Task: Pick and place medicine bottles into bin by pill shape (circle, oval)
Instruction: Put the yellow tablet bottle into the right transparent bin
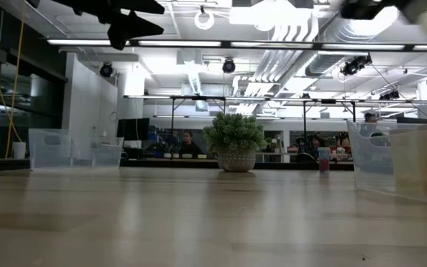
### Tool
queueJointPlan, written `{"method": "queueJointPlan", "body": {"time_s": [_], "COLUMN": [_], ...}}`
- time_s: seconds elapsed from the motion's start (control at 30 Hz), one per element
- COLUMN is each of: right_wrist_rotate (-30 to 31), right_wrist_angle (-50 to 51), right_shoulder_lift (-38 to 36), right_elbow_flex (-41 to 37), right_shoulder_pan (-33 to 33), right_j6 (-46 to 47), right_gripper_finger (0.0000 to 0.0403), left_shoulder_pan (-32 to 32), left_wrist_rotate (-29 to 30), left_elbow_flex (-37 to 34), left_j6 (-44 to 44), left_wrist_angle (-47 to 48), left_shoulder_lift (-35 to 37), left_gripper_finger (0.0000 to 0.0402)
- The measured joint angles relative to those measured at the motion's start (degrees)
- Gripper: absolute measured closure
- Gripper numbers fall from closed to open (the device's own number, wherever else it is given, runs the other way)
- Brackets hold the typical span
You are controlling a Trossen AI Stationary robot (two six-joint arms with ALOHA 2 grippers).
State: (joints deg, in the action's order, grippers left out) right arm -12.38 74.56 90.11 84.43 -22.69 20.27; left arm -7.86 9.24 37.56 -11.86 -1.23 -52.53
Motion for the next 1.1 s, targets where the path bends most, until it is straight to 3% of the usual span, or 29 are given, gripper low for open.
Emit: {"method": "queueJointPlan", "body": {"time_s": [0.23, 0.37, 0.53, 0.73, 1.1], "right_wrist_rotate": [5.69, 10.34, 11.70, 21.03, 24.26], "right_wrist_angle": [-15.57, -22.22, -21.76, -21.87, -22.54], "right_shoulder_lift": [-12.86, -16.03, -15.13, -15.10, -15.10], "right_elbow_flex": [-16.68, -22.93, -25.74, -28.20, -33.14], "right_shoulder_pan": [-11.08, -16.07, -19.33, -21.92, -23.13], "right_j6": [26.98, 35.12, 34.73, 34.92, 35.23], "right_gripper_finger": [0.0295, 0.0295, 0.0295, 0.0295, 0.0295], "left_shoulder_pan": [0.00, 0.00, 0.00, 0.00, 0.00], "left_wrist_rotate": [-0.01, 0.05, 1.21, 3.18, 3.62], "left_elbow_flex": [0.00, 0.00, 0.00, 0.00, 0.00], "left_j6": [0.02, -0.09, -0.13, -0.13, -0.13], "left_wrist_angle": [0.08, 0.08, -0.22, -0.41, -0.38], "left_shoulder_lift": [-0.07, -0.07, -0.07, -0.07, -0.07], "left_gripper_finger": [0.0170, 0.0170, 0.0170, 0.0170, 0.0170]}}
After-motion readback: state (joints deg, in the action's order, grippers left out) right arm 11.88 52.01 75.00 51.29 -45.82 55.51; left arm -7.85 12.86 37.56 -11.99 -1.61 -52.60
